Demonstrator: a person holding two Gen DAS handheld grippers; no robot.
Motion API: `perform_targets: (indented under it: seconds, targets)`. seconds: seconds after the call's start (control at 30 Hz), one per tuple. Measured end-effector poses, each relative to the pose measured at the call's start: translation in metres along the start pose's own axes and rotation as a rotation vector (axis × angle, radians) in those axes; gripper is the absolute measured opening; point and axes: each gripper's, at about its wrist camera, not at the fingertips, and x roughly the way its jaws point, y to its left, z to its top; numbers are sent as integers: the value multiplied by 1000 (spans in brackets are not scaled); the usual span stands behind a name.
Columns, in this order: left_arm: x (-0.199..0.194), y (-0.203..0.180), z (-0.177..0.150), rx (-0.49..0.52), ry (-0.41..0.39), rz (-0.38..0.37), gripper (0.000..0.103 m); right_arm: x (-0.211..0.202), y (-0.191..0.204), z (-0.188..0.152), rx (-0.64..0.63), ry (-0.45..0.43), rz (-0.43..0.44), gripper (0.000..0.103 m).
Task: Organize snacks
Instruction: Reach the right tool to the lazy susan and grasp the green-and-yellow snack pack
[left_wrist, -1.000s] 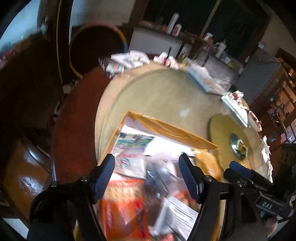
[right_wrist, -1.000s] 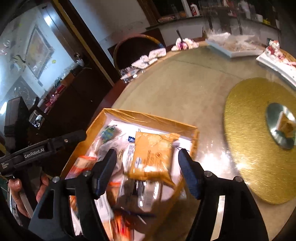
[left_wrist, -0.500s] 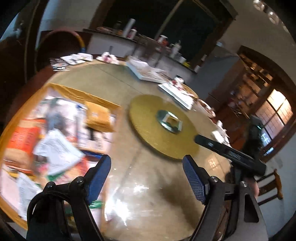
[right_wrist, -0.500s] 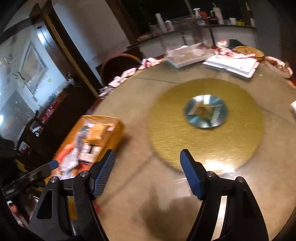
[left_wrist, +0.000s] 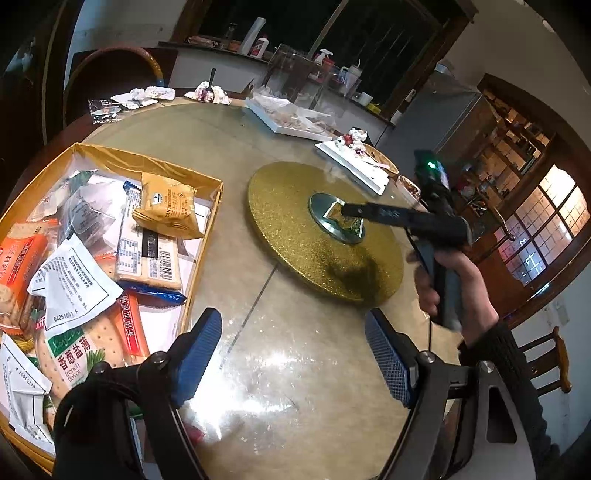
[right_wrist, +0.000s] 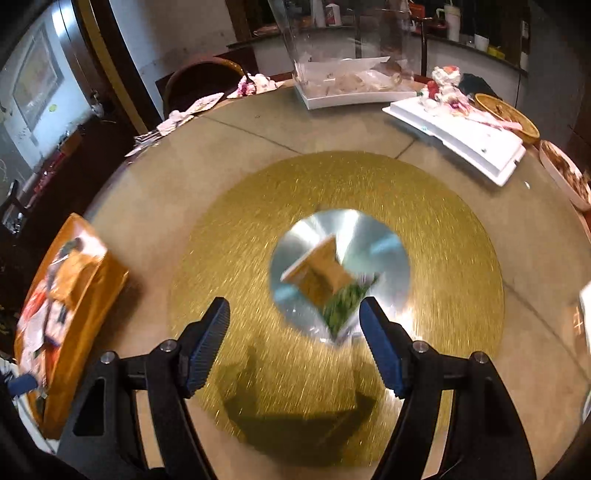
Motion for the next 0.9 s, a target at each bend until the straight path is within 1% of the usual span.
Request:
perform_targets:
  seconds: [0.1,0.2,0.33,0.37,0.4,0.5,0.63,0.7,0.77,0.83,0.87,0.9]
  targets:
    - [-1,2,-1,-2,0,-9,80,15,-12,11,34,2,1,73]
    - [-2,2,-3,7,1,-18,80,25,-15,9,35,17,-6,72]
    - [-2,3,-4,9,-4,-22,80,20,-4,-4,1,11,-4,66]
    - [-2,3,-4,8,-1,-26,80,20,-3,-4,-2,12,-13,61]
    - [-2,3,-5,10,1,-29,80,20,0,-5,-4,14,-17,58]
    - [-4,0,-6,20,0,-29,80,24,4,-1,-18,28,-18,55]
    - [-8,0,-9,14,-4,-21,80,25,11,10,-21,13,-26,55]
    - [-9,-1,-9,13,-1,-22,80,35,15,15,-38,37,-12,55]
    - [-11,-2,-10,20,-6,-15,80,43,18,15,-55,56,-29,55]
    - [-12,-2,-11,23,-8,-8,80,45,22,10,-65,62,-38,50]
    - [-12,-1,-12,17,-7,-6,80,44,23,7,-67,60,-49,42]
    - [-12,1,-12,10,-5,-11,80,41,23,2,-51,58,-45,41]
